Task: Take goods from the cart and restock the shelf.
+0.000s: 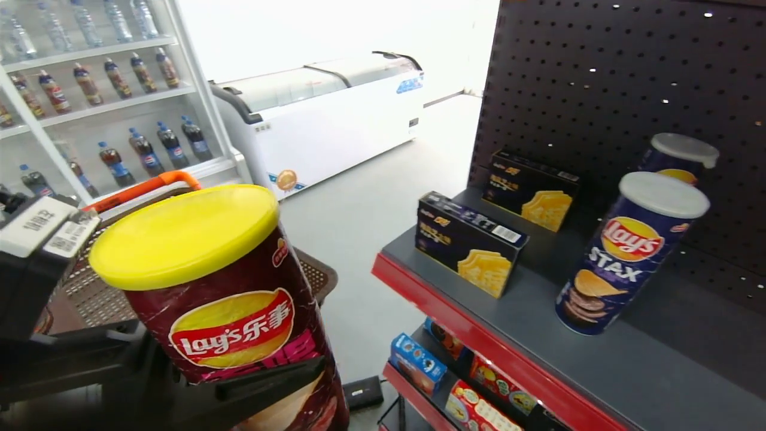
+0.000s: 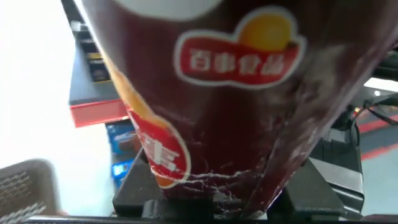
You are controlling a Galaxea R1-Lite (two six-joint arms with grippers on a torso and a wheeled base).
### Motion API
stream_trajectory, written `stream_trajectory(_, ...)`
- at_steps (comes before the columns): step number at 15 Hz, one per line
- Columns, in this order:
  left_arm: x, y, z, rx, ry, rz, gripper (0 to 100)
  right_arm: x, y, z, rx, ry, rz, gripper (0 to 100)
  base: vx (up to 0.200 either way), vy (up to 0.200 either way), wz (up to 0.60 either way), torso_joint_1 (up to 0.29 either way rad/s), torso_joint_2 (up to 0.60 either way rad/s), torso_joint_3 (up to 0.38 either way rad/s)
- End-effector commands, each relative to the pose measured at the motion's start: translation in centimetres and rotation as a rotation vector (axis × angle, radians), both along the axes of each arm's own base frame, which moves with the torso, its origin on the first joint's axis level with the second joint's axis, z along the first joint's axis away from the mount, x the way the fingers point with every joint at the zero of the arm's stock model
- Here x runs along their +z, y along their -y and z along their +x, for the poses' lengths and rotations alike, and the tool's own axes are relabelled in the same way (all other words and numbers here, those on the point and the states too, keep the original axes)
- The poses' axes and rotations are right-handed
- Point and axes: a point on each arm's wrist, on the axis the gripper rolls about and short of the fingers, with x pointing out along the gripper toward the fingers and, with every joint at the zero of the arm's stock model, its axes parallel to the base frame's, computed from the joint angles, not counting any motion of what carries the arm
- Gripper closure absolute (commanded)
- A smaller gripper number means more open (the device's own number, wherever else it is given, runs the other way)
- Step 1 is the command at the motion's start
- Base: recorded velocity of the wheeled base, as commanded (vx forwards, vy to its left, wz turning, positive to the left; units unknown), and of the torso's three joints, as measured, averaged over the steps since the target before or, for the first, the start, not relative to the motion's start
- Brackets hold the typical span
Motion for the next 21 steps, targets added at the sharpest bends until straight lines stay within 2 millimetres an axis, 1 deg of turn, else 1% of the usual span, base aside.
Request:
stream_trajectory(1, 0.09, 0.01, -0.04, -0.003, 0.004, -0.003, 100, 0.01, 0.00, 0.00, 0.000, 0.000, 0.000, 0, 0.000, 0.000, -0.60, 0.002, 0.01, 0.002)
stream_trajectory(3, 0.09, 0.03, -0.06, -0.004, 0.004, -0.003, 100, 0.01, 0.00, 0.00, 0.000, 0.000, 0.001, 0, 0.000, 0.000, -0.60, 0.000, 0.00, 0.002)
stream_trajectory(12, -0.38, 0.02, -0.07, -0.006, -0.010, 0.007, 100, 0.01, 0.00, 0.00, 0.000, 0.000, 0.000, 0, 0.000, 0.000, 0.00, 0.000, 0.00, 0.000)
stream_trajectory(21, -0.46, -0.01, -0.07, -0.004, -0.012, 0.009, 100, 0.01, 0.00, 0.00, 0.001, 0.000, 0.000, 0, 0.000, 0.000, -0.60, 0.002, 0.00, 0.002)
